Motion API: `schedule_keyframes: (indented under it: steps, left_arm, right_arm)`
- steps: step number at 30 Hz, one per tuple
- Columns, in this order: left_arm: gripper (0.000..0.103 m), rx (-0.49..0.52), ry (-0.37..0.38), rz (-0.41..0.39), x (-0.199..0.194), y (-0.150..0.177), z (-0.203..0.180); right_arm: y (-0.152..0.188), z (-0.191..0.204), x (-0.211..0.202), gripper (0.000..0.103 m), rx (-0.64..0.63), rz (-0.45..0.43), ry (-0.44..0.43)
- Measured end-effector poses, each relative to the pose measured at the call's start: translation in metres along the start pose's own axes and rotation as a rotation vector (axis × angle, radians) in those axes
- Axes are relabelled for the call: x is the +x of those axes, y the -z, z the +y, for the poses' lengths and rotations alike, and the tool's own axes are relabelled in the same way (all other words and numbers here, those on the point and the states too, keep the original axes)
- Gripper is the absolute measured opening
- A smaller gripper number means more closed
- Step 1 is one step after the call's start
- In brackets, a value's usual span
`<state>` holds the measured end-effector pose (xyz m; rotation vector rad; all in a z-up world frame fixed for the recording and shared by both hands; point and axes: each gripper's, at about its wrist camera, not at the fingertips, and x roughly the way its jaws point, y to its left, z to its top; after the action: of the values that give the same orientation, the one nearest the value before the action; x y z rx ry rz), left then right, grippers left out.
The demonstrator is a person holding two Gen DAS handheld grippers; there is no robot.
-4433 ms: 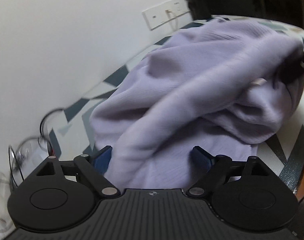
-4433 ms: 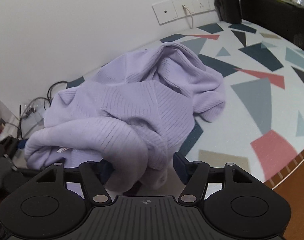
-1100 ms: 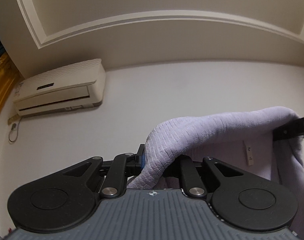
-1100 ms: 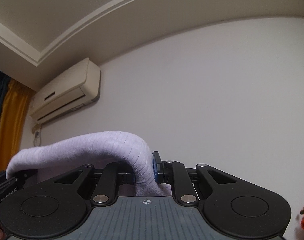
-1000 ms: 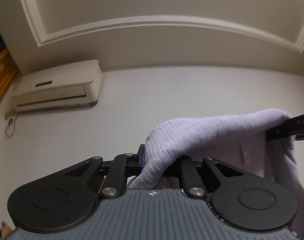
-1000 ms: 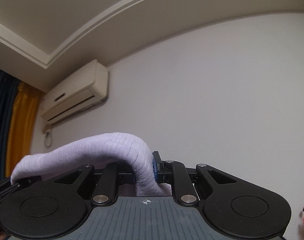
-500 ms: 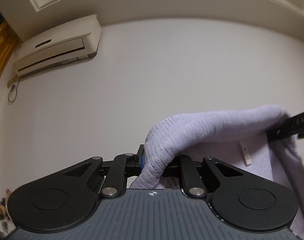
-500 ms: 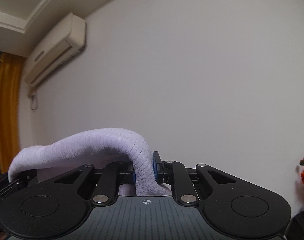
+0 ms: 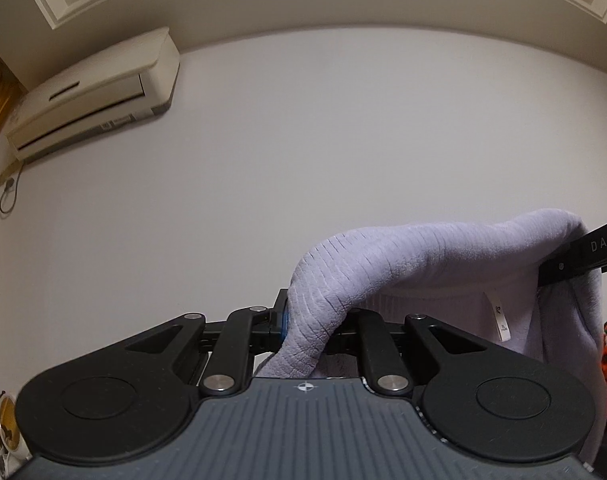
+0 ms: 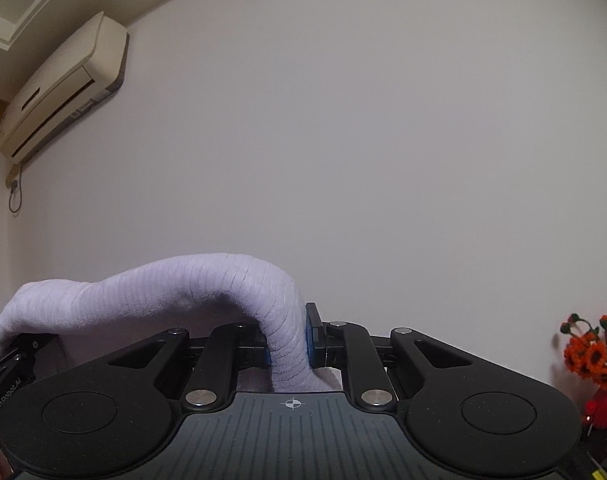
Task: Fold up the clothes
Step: 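Hold the sweater up with both grippers and shake it out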
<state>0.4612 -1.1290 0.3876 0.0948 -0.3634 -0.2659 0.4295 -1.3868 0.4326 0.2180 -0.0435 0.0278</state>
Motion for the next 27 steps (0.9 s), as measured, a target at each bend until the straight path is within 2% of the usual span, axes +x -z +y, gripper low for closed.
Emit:
schedule_keyframes:
  steps: [4,9,13,16,19,22,25,27]
  left_arm:
    - [0.014,-0.015,-0.015,-0.044,-0.029,-0.023,0.0]
    - [0.014,-0.035,-0.021,-0.084,-0.069,-0.049,0.001]
    - [0.014,-0.102,0.007,-0.054,-0.086,-0.052,0.004]
    - [0.014,-0.121,0.014,-0.018,-0.089,-0.04,0.001]
    - [0.014,-0.095,-0.004,0.048,-0.072,-0.014,-0.01]
    - [0.014,-0.07,-0.013,0.132,-0.042,0.02,-0.026]
    - [0.014,-0.03,-0.043,0.17,-0.014,0.047,-0.035]
    - [0.014,-0.018,-0.041,0.199,-0.001,0.063,-0.037]
  right_arm:
    - [-0.012,0.005,-0.033,0.013,-0.007,-0.031,-0.033]
    - [-0.025,0.008,-0.076,0.013,0.032,-0.063,-0.12]
    - [-0.026,-0.002,-0.108,0.013,0.085,-0.056,-0.183]
    - [-0.018,-0.007,-0.115,0.013,0.082,-0.039,-0.213]
    - [0.002,-0.017,-0.098,0.013,0.085,0.013,-0.203]
    - [0.032,-0.028,-0.063,0.013,0.107,0.113,-0.139]
    - [0.059,-0.03,-0.006,0.013,0.062,0.128,-0.048]
    - [0.078,-0.035,0.015,0.013,0.033,0.141,-0.003]
